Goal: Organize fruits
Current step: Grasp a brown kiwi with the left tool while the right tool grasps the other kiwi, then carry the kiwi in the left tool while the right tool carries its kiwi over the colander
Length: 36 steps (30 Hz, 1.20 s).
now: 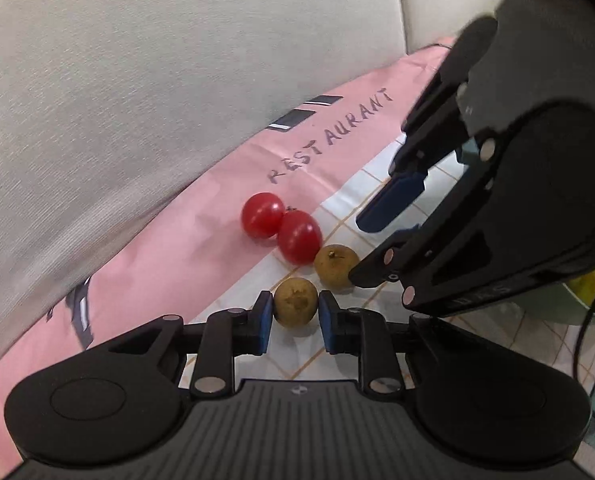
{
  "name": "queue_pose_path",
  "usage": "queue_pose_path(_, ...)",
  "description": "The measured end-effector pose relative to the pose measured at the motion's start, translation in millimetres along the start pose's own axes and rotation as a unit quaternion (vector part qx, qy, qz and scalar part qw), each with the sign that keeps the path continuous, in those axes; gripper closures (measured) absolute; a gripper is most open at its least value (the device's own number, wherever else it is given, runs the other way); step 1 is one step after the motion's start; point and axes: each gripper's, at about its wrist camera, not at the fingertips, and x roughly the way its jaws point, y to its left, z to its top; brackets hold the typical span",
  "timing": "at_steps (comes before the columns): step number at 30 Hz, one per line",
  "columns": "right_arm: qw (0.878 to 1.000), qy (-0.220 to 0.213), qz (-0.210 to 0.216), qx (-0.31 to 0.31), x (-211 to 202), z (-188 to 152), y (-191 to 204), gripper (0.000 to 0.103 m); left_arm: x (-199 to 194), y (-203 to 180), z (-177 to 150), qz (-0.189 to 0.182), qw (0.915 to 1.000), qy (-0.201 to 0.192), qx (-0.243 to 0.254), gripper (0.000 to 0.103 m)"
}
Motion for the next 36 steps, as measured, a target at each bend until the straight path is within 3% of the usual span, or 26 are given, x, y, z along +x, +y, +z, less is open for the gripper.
queue_pose_path(9, 1.000, -0.001, 0.012, 0.011, 10, 6, 9, 0.076, -31, 29, -6, 0.012, 0.9967, -0.001, -0.080, 0.076)
queue_pose_path(12, 1.000, -0.001, 0.014, 0.016, 14, 8, 13, 0.081, -40, 29, -7, 0.009, 0.9961, -0.012, -0.086, 0.076)
queue_pose_path(19, 0.999, -0.009, 0.008, 0.035, 14, 9, 16, 0.082, -59, 22, -11, 0.013, 0.9950, -0.020, -0.097, 0.076)
queue_pose_path(29, 0.997, -0.062, 0.007, 0.054, -36, -11, 38, 0.082, -105, 7, -16, 0.021, 0.9897, -0.050, -0.133, 0.076)
queue_pose_path(36, 0.991, -0.112, -0.024, 0.067, -85, -42, 60, 0.082, -137, -16, -26, 0.028, 0.9851, -0.070, -0.155, 0.076)
